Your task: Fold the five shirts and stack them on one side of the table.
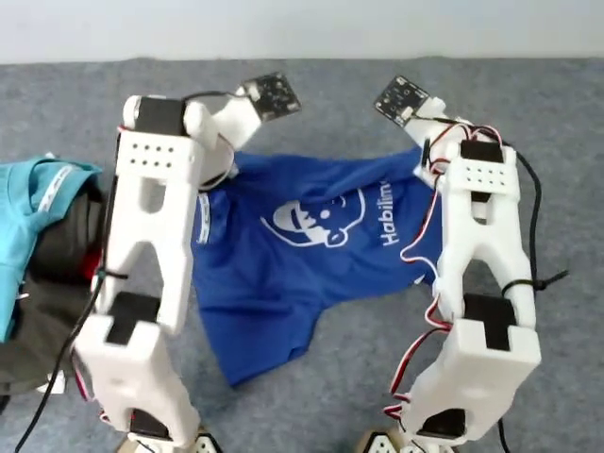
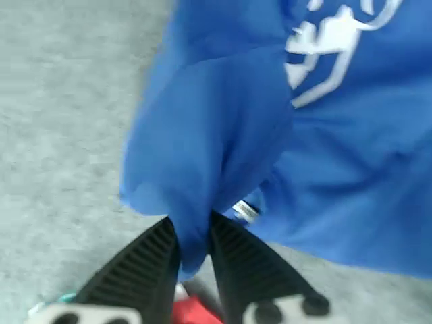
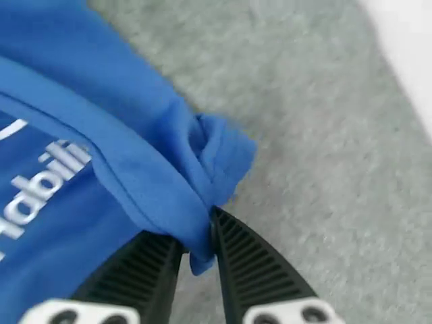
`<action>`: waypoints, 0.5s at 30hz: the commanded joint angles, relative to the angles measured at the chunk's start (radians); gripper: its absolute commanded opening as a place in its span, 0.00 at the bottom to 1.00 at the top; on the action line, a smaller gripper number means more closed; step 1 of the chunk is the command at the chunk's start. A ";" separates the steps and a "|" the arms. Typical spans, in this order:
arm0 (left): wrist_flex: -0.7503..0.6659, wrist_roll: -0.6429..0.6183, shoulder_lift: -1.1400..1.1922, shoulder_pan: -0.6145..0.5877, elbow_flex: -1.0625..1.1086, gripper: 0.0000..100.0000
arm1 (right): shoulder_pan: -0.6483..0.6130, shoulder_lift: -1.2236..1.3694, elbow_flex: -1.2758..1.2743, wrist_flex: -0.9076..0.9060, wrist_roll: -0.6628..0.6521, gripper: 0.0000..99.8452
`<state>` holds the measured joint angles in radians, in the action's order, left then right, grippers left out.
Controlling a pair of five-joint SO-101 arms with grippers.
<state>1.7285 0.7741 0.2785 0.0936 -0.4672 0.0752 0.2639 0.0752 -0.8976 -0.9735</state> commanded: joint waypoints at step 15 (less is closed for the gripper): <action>-0.018 -0.100 -0.485 0.028 0.509 0.02 | 0.015 -0.159 0.011 -0.173 0.012 0.01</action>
<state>1.7300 0.7081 -0.1619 0.1504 0.0453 0.0783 0.1657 0.0752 -1.0955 -0.9705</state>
